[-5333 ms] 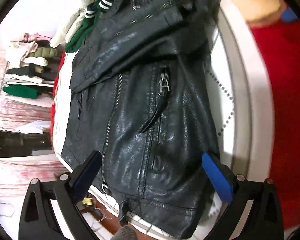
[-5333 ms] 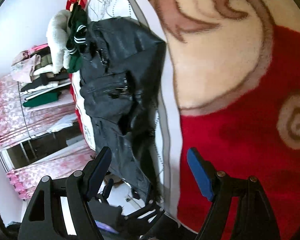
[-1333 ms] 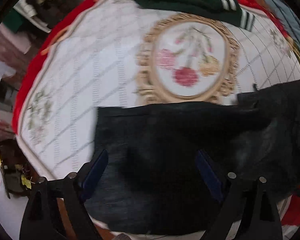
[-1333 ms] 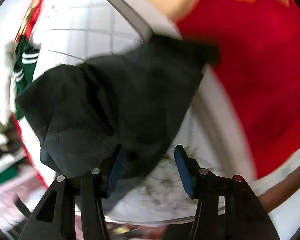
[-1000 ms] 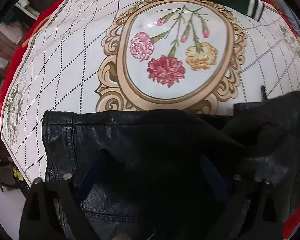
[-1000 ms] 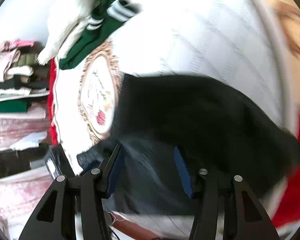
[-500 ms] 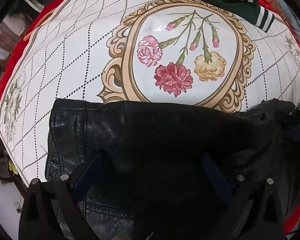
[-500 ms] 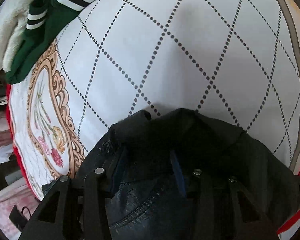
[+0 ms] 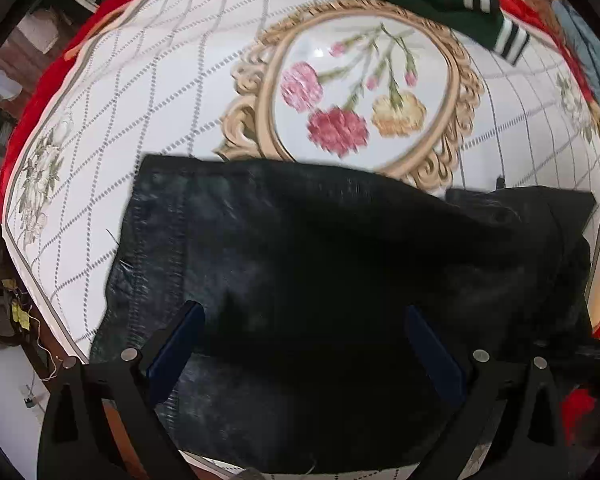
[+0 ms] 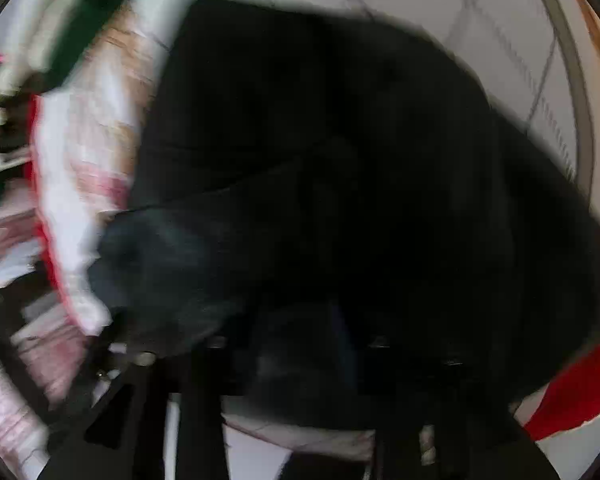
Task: Fold large clothes
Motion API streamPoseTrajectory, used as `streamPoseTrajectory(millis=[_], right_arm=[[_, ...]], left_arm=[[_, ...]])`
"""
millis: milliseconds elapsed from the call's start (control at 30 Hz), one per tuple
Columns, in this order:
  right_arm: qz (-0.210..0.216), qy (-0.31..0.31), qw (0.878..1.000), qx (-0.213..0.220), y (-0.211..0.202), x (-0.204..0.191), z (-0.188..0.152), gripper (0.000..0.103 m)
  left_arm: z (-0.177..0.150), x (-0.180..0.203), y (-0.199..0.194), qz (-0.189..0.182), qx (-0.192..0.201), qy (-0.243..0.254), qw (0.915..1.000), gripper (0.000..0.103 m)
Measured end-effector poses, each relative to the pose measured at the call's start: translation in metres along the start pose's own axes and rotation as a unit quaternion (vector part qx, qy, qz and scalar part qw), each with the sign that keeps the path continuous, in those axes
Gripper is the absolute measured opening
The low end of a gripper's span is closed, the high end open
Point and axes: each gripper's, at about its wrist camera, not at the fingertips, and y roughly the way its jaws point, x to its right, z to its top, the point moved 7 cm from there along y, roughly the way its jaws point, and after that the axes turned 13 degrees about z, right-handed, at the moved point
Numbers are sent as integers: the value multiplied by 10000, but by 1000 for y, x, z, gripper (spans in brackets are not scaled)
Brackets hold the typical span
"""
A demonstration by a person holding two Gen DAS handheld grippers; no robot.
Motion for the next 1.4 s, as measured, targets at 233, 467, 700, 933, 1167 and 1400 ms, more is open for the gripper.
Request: streamPoseTrajectory(millis=[233, 467, 700, 933, 1167, 1400], right_arm=[[522, 225, 9983, 79, -12, 6, 1, 27], [1217, 964, 9815, 1124, -100, 86, -63, 62], [2082, 1638, 9518, 1544, -70, 152, -64, 62], [2973, 1520, 9139, 2307, -65, 147, -25, 67], [3356, 895, 9026, 2542, -80, 101, -24, 46], [3194, 1410, 9126, 2127, -40, 120, 1, 31]], left_arm=[[-2, 34, -17, -5, 260, 262, 9993, 103], [-13, 69, 2, 136, 399, 571, 9975, 103], [-13, 71, 8, 27, 346, 413, 9985, 103], [-13, 70, 10, -5, 329, 418, 9986, 103], [-20, 69, 14, 15, 358, 551, 9978, 103], [-10, 76, 2, 24, 350, 669, 9971, 103]])
